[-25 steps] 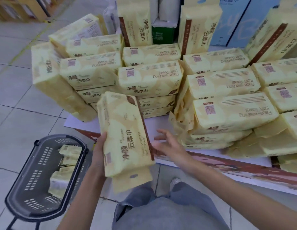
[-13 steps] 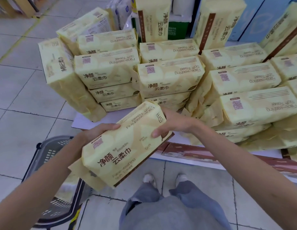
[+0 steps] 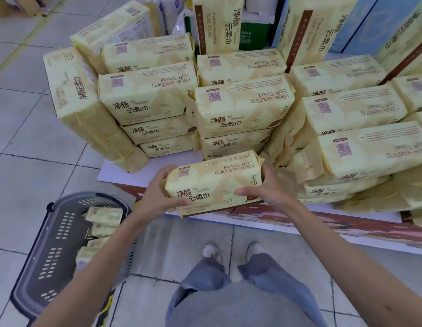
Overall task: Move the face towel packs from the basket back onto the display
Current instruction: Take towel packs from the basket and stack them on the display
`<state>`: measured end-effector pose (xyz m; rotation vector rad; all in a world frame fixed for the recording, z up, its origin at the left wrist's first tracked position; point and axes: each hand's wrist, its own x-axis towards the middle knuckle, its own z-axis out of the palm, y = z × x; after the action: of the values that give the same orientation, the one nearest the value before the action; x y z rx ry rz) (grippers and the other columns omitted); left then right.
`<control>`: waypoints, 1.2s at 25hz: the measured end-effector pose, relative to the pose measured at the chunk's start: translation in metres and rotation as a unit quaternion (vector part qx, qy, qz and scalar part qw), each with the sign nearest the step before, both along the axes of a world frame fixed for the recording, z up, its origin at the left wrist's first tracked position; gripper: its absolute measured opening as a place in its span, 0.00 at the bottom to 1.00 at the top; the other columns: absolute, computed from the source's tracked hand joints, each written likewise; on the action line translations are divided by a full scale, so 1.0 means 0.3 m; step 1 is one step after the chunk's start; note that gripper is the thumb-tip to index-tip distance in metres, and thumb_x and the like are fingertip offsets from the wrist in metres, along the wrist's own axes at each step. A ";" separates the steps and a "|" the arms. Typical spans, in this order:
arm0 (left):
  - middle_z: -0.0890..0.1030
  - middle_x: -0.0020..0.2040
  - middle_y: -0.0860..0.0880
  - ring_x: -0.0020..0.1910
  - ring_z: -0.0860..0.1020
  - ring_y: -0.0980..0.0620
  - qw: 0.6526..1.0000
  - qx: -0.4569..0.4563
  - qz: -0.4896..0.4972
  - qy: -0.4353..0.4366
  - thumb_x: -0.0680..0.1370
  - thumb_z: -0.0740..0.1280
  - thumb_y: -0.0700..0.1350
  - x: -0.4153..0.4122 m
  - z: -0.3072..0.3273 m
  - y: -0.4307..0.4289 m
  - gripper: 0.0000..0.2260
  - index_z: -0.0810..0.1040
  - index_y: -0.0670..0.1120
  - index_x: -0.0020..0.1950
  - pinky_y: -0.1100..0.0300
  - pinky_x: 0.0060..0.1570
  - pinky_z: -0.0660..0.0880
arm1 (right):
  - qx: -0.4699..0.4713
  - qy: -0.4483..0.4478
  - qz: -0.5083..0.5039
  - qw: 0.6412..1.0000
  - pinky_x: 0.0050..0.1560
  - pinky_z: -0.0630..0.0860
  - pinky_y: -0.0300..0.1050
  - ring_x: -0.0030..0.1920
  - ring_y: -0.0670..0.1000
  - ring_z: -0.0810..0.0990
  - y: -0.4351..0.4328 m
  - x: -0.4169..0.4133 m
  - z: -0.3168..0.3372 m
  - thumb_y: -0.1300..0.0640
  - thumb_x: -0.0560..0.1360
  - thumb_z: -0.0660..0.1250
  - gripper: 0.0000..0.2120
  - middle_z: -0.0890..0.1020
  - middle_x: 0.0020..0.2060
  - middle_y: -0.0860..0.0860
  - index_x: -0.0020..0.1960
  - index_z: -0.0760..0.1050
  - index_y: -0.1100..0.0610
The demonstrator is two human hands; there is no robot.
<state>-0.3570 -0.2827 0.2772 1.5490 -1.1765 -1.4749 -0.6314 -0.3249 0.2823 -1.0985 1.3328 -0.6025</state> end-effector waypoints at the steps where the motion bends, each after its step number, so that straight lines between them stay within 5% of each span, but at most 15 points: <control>1: 0.76 0.57 0.56 0.56 0.77 0.52 0.999 -0.016 0.017 -0.027 0.52 0.82 0.44 -0.019 -0.028 -0.004 0.46 0.67 0.53 0.67 0.64 0.45 0.79 | -0.001 0.013 -0.008 1.000 0.42 0.77 0.32 0.55 0.48 0.78 0.001 -0.002 -0.028 0.68 0.60 0.78 0.37 0.78 0.56 0.51 0.63 0.65 0.56; 6: 0.76 0.59 0.56 0.57 0.73 0.68 0.987 -0.092 0.047 -0.121 0.59 0.80 0.36 -0.120 -0.133 -0.052 0.45 0.64 0.50 0.71 0.75 0.47 0.73 | -0.013 0.066 -0.088 0.994 0.44 0.72 0.24 0.60 0.51 0.75 0.003 -0.001 -0.162 0.73 0.64 0.74 0.38 0.77 0.57 0.51 0.70 0.62 0.60; 10: 0.72 0.65 0.54 0.62 0.70 0.62 0.981 -0.077 0.083 -0.159 0.60 0.81 0.40 -0.182 -0.243 -0.108 0.46 0.63 0.48 0.73 0.60 0.58 0.74 | 0.000 0.065 -0.145 0.987 0.65 0.72 0.52 0.65 0.57 0.73 -0.042 0.006 -0.278 0.70 0.71 0.69 0.39 0.74 0.65 0.55 0.75 0.56 0.52; 13: 0.73 0.67 0.50 0.63 0.70 0.59 0.980 -0.053 0.107 -0.156 0.61 0.80 0.40 -0.227 -0.310 -0.138 0.45 0.62 0.45 0.74 0.61 0.63 0.71 | -0.002 0.099 -0.177 0.979 0.65 0.72 0.55 0.63 0.59 0.74 -0.097 0.019 -0.344 0.64 0.71 0.70 0.41 0.73 0.66 0.56 0.76 0.53 0.49; 16: 0.77 0.61 0.51 0.59 0.72 0.58 0.976 -0.036 0.126 -0.172 0.62 0.80 0.41 -0.269 -0.343 -0.158 0.44 0.62 0.44 0.74 0.76 0.50 0.66 | 0.007 0.108 -0.252 0.962 0.67 0.70 0.56 0.67 0.56 0.72 -0.121 0.044 -0.391 0.60 0.70 0.71 0.41 0.72 0.68 0.56 0.76 0.53 0.51; 22: 0.80 0.60 0.48 0.55 0.75 0.57 0.981 -0.035 0.110 -0.156 0.65 0.78 0.43 -0.335 -0.378 -0.184 0.46 0.56 0.47 0.76 0.67 0.50 0.70 | 0.072 0.039 -0.349 0.934 0.70 0.64 0.51 0.69 0.53 0.67 -0.087 0.095 -0.452 0.53 0.77 0.61 0.28 0.65 0.72 0.50 0.75 0.57 0.52; 26: 0.79 0.61 0.48 0.60 0.77 0.50 0.981 -0.019 0.094 -0.167 0.65 0.78 0.45 -0.334 -0.387 -0.192 0.48 0.52 0.48 0.77 0.62 0.54 0.72 | 0.113 0.012 -0.360 0.926 0.57 0.63 0.45 0.53 0.51 0.63 -0.094 0.095 -0.470 0.37 0.64 0.61 0.41 0.64 0.56 0.48 0.74 0.58 0.50; 30: 0.73 0.68 0.50 0.65 0.72 0.54 0.984 0.003 0.073 -0.161 0.64 0.79 0.44 -0.311 -0.360 -0.189 0.50 0.50 0.48 0.77 0.65 0.57 0.68 | 0.126 0.058 -0.314 0.939 0.64 0.67 0.51 0.59 0.52 0.68 -0.078 0.075 -0.433 0.45 0.75 0.60 0.30 0.70 0.67 0.52 0.75 0.57 0.50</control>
<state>-0.4502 -0.3395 0.1692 1.8863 -1.2077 -1.1616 -0.6088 -0.3484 0.1523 -0.4894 1.8227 -0.8069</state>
